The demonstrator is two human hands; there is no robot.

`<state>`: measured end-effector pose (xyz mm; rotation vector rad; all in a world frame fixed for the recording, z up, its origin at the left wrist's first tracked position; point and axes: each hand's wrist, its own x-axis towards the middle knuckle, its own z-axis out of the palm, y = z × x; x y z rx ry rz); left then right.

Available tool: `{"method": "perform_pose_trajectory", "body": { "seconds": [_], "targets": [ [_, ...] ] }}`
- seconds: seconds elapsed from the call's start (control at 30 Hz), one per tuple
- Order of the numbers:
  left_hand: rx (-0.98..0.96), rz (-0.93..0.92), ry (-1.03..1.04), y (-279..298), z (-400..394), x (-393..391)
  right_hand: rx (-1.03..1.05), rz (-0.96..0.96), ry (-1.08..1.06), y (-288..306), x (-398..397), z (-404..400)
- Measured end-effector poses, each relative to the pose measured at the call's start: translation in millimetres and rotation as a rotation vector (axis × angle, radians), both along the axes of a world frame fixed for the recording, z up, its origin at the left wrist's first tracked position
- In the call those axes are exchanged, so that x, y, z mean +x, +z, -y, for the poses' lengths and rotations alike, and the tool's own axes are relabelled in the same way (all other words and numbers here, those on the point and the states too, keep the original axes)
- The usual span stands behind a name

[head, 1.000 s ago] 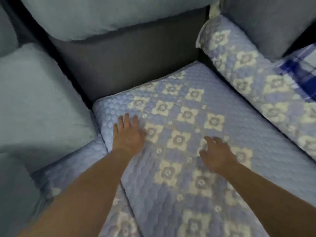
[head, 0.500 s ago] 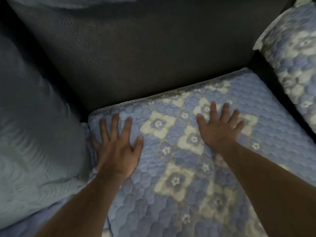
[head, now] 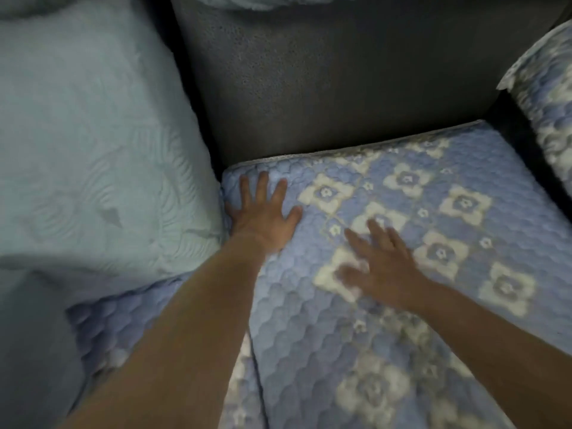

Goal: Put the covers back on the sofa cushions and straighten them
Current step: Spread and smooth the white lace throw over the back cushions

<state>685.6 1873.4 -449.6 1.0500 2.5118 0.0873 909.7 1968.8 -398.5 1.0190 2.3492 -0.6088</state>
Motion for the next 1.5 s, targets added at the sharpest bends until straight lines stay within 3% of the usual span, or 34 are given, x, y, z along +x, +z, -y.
{"method": "perform_pose_trajectory", "body": {
  "seconds": [0.1, 0.17, 0.23, 0.33, 0.4, 0.5, 0.57, 0.7, 0.77, 0.83, 0.9, 1.07, 1.13, 1.23, 1.3, 1.4, 1.5],
  "targets": [
    [-0.072, 0.012, 0.019, 28, 27, 23, -0.055, 0.057, 0.049, 17, 43, 55],
    [0.087, -0.012, 0.020, 34, 78, 70, -0.051, 0.074, -0.043, 25, 52, 72],
    [0.190, 0.028, 0.031, 30, 163, 132, -0.074, 0.059, -0.104, 37, 50, 102],
    [0.028, 0.002, -0.047, 31, 309, 245, -0.059, -0.137, -0.056, 55, 67, 186],
    [-0.014, -0.002, -0.230, 33, 371, 298, -0.218, -0.188, -0.070, 53, 92, 253],
    [-0.022, -0.009, -0.349, 39, 412, 328, -0.532, -0.140, -0.304, 40, 147, 351],
    [-0.031, -0.032, -0.225, 52, 427, 327, -0.567, -0.163, -0.530, 33, 174, 398],
    [-0.169, -0.010, 0.334, 63, 480, 297, -0.446, -0.101, -0.752, 22, 172, 438],
    [-0.247, 0.088, 0.293, 62, 516, 284, -0.457, -0.034, -0.770, 7, 167, 427],
    [-0.325, 0.239, 0.187, 59, 533, 272, -0.562, 0.070, -0.727, -3, 158, 402],
    [-0.386, 0.338, 0.217, 56, 529, 254, -0.615, 0.116, -0.651, -2, 151, 392],
    [-0.373, 0.604, 0.300, 62, 515, 241, -0.273, 0.355, -0.188, 16, 139, 428],
    [-0.233, 0.641, 0.322, 88, 532, 240, -0.233, 0.235, -0.219, 59, 98, 449],
    [0.075, 0.533, 0.482, 149, 568, 222, -0.111, -0.316, -0.622, 138, 28, 462],
    [0.292, 0.421, 0.727, 204, 609, 195, -0.002, -0.536, -0.779, 179, -18, 477],
    [0.442, 0.145, 0.948, 275, 692, 122, -0.011, -0.423, -0.673, 219, -77, 518],
    [0.447, -0.106, 1.000, 311, 760, 22, 0.062, -0.294, -0.477, 246, -129, 549]
  ]
}}
